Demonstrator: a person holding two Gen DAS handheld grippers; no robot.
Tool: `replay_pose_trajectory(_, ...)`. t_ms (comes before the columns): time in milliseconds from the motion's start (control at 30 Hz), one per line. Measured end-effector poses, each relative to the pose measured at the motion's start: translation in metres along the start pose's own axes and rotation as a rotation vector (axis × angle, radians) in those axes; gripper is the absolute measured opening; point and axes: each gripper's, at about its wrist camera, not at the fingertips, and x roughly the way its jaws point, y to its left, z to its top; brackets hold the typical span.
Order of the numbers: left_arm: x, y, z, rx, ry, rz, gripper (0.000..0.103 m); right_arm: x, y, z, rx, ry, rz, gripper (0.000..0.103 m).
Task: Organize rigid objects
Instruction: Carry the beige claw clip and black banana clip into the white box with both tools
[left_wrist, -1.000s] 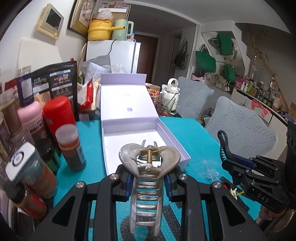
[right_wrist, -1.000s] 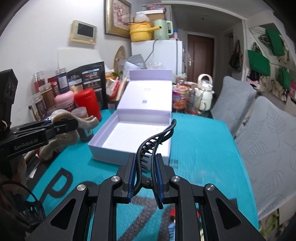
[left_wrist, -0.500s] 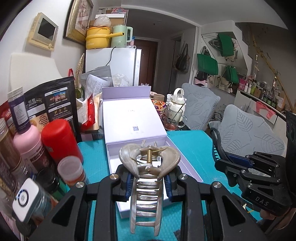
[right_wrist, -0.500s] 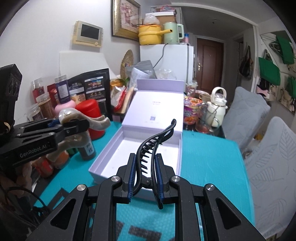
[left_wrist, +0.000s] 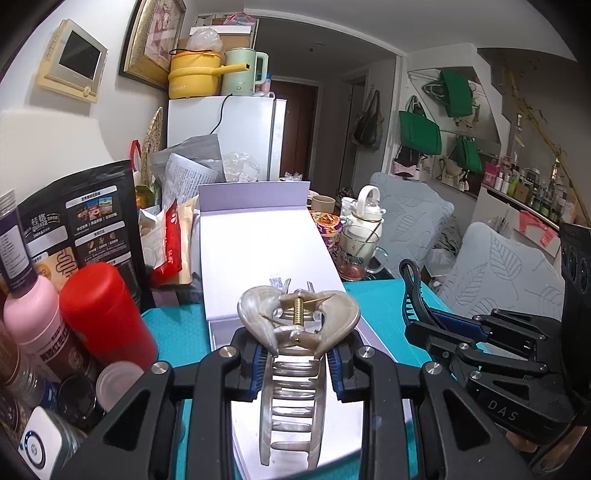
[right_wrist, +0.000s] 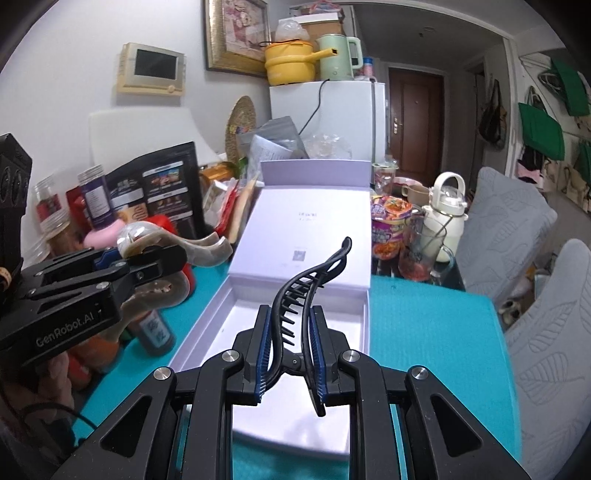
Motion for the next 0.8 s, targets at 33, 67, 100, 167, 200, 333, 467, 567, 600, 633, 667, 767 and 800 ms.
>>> replay_pose_trajectory(33, 0.004, 0.001, 0.003, -0.003, 0.000, 0.005, 0.027, 0.003, 0.000, 0.003, 0.001, -0.002, -0.004, 0.020)
replay_pose_trajectory(67, 0.007, 0.001, 0.004, -0.005, 0.000, 0.006, 0.027, 0.008, -0.001, 0.006, 0.001, -0.005, -0.005, 0.020)
replay_pose_trajectory(100, 0.011, 0.001, 0.007, -0.008, -0.002, 0.004, 0.027, 0.011, -0.002, 0.008, 0.004, -0.007, -0.004, 0.020)
replay_pose_trajectory(167, 0.018, 0.003, 0.011, -0.014, -0.001, 0.005, 0.027, 0.020, -0.005, 0.014, 0.014, -0.012, -0.006, 0.020)
replay_pose_trajectory(200, 0.022, 0.004, 0.014, -0.013, -0.001, 0.009, 0.027, 0.025, -0.007, 0.016, 0.018, -0.011, -0.005, 0.020)
replay_pose_trajectory(333, 0.035, 0.008, 0.019, -0.016, 0.004, 0.020, 0.027, 0.041, -0.015, 0.021, 0.039, 0.001, 0.007, 0.020)
replay_pose_trajectory(467, 0.049, 0.015, 0.014, -0.031, 0.035, 0.029, 0.027, 0.058, -0.020, 0.019, 0.054, 0.023, 0.004, 0.020)
replay_pose_trajectory(567, 0.061, 0.018, 0.008, -0.035, 0.070, 0.037, 0.027, 0.073, -0.023, 0.013, 0.056, 0.054, 0.005, 0.020)
replay_pose_trajectory(600, 0.066, 0.019, 0.006, -0.034, 0.084, 0.041, 0.027, 0.077, -0.024, 0.012, 0.058, 0.062, 0.008, 0.020)
replay_pose_trajectory(633, 0.071, 0.020, 0.004, -0.034, 0.098, 0.046, 0.027, 0.083, -0.025, 0.010, 0.053, 0.081, 0.008, 0.020)
replay_pose_trajectory(667, 0.075, 0.021, 0.002, -0.034, 0.111, 0.052, 0.027, 0.085, -0.025, 0.010, 0.048, 0.087, 0.005, 0.020)
replay_pose_trajectory(767, 0.091, 0.023, -0.005, -0.030, 0.156, 0.066, 0.027, 0.092, -0.027, 0.006, 0.038, 0.100, -0.016, 0.020)
replay_pose_trajectory(800, 0.097, 0.024, -0.007, -0.030, 0.171, 0.067, 0.027, 0.094, -0.029, 0.005, 0.040, 0.106, -0.011, 0.020)
